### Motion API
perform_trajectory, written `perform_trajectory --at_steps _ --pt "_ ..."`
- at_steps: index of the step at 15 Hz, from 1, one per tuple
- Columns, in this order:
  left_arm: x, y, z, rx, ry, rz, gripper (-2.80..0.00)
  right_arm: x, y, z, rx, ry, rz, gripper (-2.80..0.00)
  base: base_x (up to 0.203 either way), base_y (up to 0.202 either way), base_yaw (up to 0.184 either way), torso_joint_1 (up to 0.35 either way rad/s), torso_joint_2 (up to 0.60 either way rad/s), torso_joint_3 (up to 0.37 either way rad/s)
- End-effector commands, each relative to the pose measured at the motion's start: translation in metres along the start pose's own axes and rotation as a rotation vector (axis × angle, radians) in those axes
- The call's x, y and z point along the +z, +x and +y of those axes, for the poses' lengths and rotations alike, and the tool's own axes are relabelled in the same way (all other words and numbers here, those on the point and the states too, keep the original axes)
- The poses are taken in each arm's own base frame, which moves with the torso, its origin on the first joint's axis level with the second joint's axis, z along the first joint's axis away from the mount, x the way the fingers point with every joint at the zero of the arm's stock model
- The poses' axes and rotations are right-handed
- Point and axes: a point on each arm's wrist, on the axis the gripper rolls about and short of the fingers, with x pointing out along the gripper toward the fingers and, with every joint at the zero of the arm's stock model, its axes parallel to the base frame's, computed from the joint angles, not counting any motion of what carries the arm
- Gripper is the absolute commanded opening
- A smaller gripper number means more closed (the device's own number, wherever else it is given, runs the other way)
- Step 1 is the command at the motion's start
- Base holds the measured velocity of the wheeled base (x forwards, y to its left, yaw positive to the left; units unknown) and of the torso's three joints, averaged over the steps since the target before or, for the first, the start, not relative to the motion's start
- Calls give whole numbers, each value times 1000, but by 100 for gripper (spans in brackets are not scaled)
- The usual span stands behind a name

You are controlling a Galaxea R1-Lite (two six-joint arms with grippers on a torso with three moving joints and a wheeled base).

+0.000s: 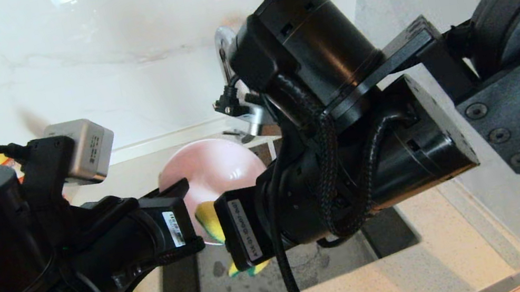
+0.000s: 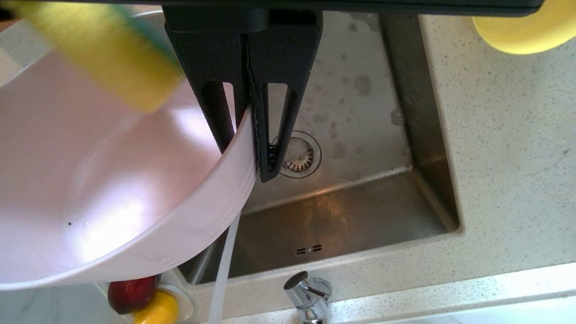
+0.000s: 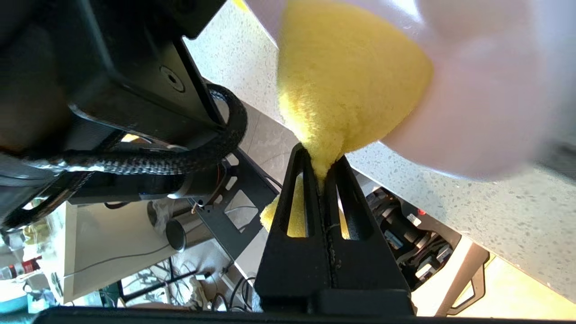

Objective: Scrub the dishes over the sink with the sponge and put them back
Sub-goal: Wipe the bowl, then rinse the bowl

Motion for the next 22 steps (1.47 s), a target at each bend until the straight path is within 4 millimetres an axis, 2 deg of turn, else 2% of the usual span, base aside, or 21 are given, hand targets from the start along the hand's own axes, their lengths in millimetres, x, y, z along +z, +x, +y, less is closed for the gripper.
perform_trajectory --at_steps 1,9,16,19,22 --pt "1 -1 1 2 -6 -5 -280 4 -15 -3 1 12 -26 -280 0 0 0 0 0 0" --pt "-11 -1 3 9 -17 29 -280 13 -59 -16 -4 41 -117 -280 0 0 0 0 0 0" --pt "-27 0 8 31 9 86 -280 2 -121 -12 27 24 -164 -280 0 0 0 0 0 0" --pt "-44 10 7 36 -3 172 -280 -4 -148 -12 36 25 -189 -280 0 0 0 0 0 0" --pt "-70 31 13 116 -35 374 -280 -8 -159 -19 19 39 -200 -280 0 0 0 0 0 0"
